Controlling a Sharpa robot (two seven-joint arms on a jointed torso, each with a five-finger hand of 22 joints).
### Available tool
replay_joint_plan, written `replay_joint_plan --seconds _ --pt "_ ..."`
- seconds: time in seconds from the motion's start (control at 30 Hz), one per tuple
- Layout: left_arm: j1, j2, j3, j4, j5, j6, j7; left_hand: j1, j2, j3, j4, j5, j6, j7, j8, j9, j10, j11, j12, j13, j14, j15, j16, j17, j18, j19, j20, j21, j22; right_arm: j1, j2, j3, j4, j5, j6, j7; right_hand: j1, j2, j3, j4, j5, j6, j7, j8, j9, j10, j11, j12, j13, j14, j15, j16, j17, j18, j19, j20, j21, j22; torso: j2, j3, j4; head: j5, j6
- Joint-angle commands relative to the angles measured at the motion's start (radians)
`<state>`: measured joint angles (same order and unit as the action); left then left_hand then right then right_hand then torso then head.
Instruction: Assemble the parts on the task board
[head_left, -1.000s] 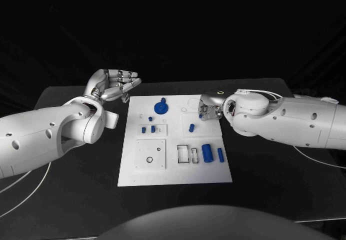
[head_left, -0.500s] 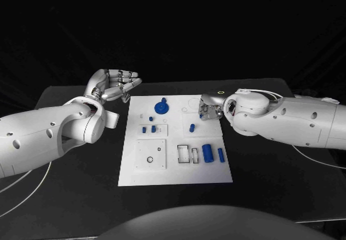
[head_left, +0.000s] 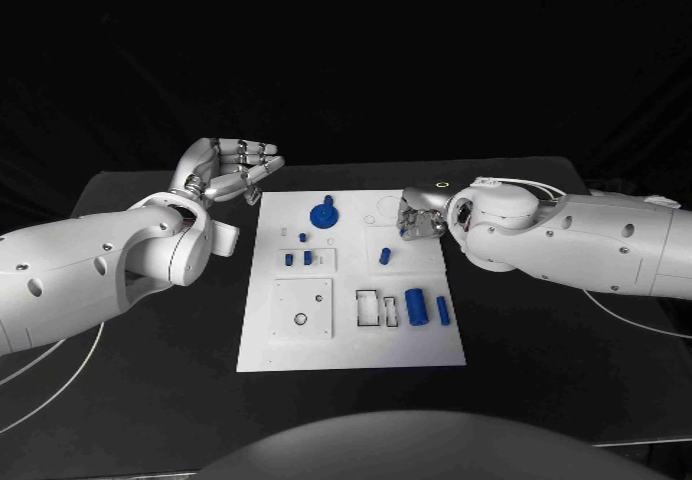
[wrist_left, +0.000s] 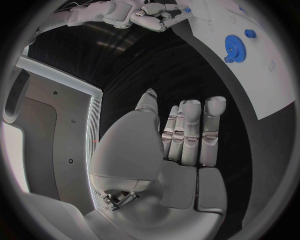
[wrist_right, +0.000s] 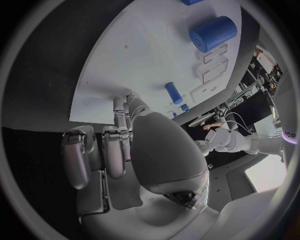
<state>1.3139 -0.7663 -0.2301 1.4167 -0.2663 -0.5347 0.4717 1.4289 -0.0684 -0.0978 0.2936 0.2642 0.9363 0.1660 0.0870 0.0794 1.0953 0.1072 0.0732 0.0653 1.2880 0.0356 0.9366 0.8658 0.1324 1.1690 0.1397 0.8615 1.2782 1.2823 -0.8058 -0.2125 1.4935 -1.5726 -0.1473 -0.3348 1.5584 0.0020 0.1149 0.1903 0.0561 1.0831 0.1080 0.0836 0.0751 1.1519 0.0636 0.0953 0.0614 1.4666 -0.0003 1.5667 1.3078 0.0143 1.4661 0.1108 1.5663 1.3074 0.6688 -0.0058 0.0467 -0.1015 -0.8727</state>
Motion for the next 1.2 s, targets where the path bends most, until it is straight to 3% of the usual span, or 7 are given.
replay_joint_plan --seconds 0.03,0.63,1.2 --pt "0.000 0.002 0.001 0.001 0.004 0.007 0.004 -0.003 0.009 -0.002 -0.001 0.004 0.005 -0.001 -0.007 0.001 0.004 -0.001 -0.003 0.001 0.003 -0.004 -0.005 -0.001 0.006 -0.003 -0.002 -0.003 -0.001 -0.008 0.004 -0.005 0.000 0.010 0.028 0.008 -0.007 -0.006 0.008 -0.001 0.002 0.008 -0.001 0.001 0.002 0.008 0.001 -0.006 0.000 0.104 -0.008 0.004 0.263 -0.014 0.105 -0.005 0.004 0.263 0.001 0.0003 0.0001 0.001 0.000" --pt "0.000 0.002 0.001 0.001 0.004 0.008 0.004 -0.003 0.009 -0.002 -0.001 0.004 0.005 -0.001 -0.007 0.001 0.004 -0.001 -0.003 0.001 0.003 -0.004 -0.005 -0.001 0.006 -0.003 -0.002 -0.003 -0.001 -0.011 0.007 -0.005 0.000 0.003 0.023 0.007 0.021 0.014 0.059 -0.021 0.007 0.076 -0.006 0.023 0.015 0.080 -0.010 -0.009 0.000 0.104 -0.011 0.004 0.263 -0.014 0.105 -0.010 0.004 0.263 0.000 0.0002 -0.0006 0.001 0.000" --pt "0.000 -0.005 0.001 0.004 0.004 0.005 0.004 -0.002 0.011 -0.002 -0.001 0.005 0.005 -0.001 -0.007 0.001 0.004 -0.001 -0.003 0.001 0.002 -0.004 -0.008 -0.003 0.006 -0.004 -0.002 -0.008 -0.002 -0.011 -0.022 -0.004 0.038 0.014 -0.136 0.048 0.018 0.013 0.064 -0.024 0.009 0.083 -0.003 0.024 0.017 0.092 -0.007 -0.014 -0.001 0.104 -0.004 0.004 0.263 -0.014 0.105 -0.007 0.004 0.263 0.000 0.0003 -0.0002 0.008 0.000"
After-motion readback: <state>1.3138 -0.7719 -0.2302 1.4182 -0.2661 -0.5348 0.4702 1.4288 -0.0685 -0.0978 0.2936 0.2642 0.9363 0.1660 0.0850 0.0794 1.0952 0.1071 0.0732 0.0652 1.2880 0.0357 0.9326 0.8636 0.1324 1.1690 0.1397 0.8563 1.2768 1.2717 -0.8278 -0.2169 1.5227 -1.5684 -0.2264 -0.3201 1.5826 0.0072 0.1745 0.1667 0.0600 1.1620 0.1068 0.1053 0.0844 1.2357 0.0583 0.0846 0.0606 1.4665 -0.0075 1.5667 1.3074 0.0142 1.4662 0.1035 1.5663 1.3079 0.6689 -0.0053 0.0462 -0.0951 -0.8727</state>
